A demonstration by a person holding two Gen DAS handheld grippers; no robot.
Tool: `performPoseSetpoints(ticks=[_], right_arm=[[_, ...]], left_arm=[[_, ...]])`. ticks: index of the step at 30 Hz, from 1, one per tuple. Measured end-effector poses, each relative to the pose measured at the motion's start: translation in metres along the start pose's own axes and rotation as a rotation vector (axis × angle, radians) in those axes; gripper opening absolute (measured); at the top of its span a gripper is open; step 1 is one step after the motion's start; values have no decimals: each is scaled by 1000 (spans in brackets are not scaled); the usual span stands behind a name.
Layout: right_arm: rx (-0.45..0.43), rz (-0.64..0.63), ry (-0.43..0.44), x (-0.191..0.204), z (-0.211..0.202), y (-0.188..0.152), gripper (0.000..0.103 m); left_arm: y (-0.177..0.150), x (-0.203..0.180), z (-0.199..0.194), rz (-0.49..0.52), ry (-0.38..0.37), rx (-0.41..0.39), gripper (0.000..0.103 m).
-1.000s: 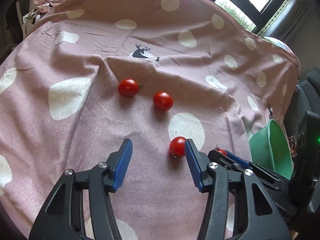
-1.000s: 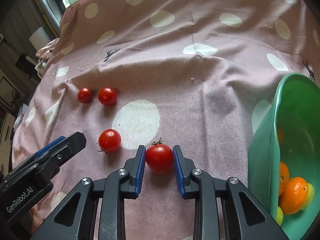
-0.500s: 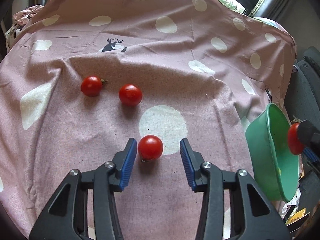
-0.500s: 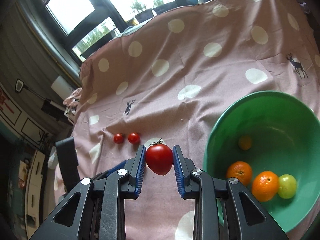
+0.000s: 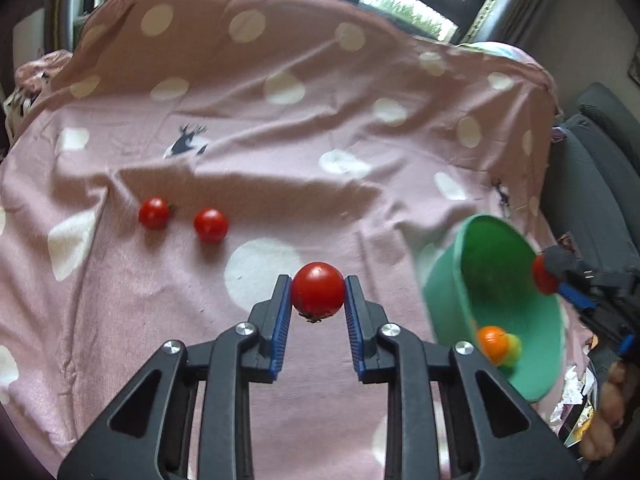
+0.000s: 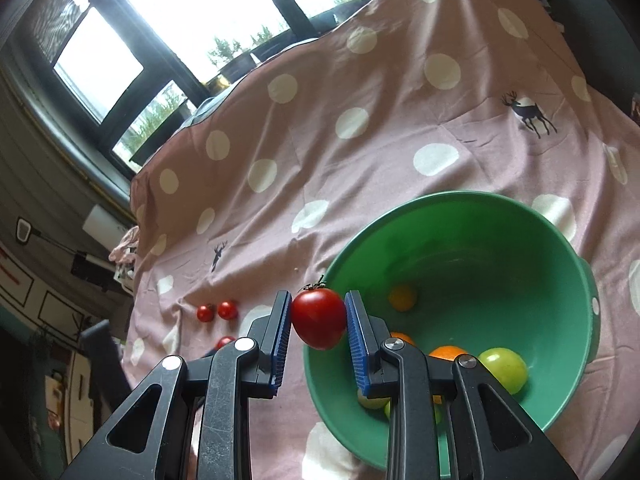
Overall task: Organize fruits
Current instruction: 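Drop the tomato from the right gripper into the bowl while the left gripper drops its tomato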
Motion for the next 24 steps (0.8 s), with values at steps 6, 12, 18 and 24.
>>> performPoseSetpoints(ticks=[6, 12, 18, 24], right_arm=[[-14, 70, -46, -34, -12, 3, 29], [2, 161, -140, -74, -12, 3, 29], [48, 191, -186, -90, -6, 1, 32], [5, 95, -97, -51, -10, 3, 49]], left_arm=[[3, -92, -24, 174, -130, -50, 26], [-15, -134, 7, 247, -172, 43, 28], [-15, -124, 9, 241, -162, 46, 48], [12, -35, -16, 72, -43, -29, 58]])
Point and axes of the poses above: each gripper's, at about its wrist camera, not at the fingertips, and z roughly the way its jaws point, x to its left, y to its top, the point moved 7 cm from there along z, roughly the way its jaws point, and after that the axes turned 9 degrees about x, right-handed, at the moved point
